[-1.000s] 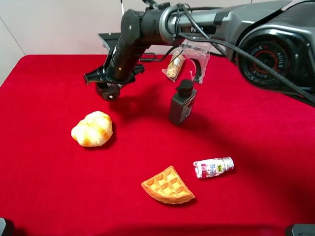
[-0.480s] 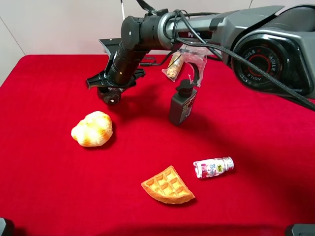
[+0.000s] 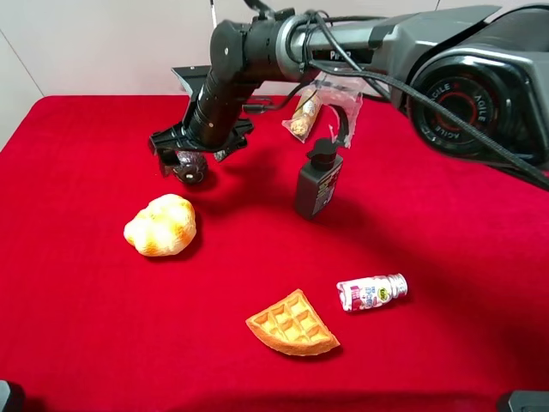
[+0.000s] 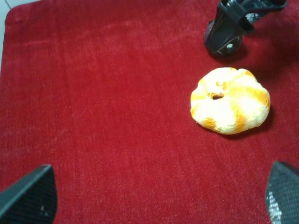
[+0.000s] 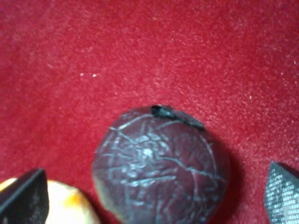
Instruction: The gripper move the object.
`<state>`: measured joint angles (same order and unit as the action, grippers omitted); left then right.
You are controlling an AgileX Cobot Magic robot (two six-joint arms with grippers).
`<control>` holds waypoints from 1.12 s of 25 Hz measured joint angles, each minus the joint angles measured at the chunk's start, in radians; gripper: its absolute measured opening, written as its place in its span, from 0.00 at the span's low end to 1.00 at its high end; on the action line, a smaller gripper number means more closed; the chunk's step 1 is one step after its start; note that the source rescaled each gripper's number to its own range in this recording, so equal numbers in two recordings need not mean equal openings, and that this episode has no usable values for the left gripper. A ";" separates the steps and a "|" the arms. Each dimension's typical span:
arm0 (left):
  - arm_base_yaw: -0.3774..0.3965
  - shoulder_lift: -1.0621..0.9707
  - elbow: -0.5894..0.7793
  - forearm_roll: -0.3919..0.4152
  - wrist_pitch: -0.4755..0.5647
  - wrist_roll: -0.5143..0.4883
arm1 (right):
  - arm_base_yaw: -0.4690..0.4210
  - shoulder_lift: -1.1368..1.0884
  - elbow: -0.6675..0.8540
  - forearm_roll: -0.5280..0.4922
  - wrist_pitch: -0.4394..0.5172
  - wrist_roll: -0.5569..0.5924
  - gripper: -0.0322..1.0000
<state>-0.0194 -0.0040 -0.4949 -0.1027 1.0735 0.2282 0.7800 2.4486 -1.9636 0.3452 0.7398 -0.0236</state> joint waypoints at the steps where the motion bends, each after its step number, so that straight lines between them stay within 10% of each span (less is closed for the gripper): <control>1: 0.000 0.000 0.000 0.000 0.000 0.000 | -0.002 -0.005 -0.009 0.000 0.017 0.000 0.99; 18: 0.000 0.000 0.000 0.000 0.000 0.000 | -0.004 -0.011 -0.272 -0.131 0.451 0.037 0.99; 28: 0.000 0.000 0.000 0.000 0.000 0.000 | -0.010 -0.128 -0.279 -0.165 0.478 0.038 0.99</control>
<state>-0.0194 -0.0040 -0.4949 -0.1027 1.0735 0.2282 0.7697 2.3206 -2.2425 0.1805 1.2182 0.0146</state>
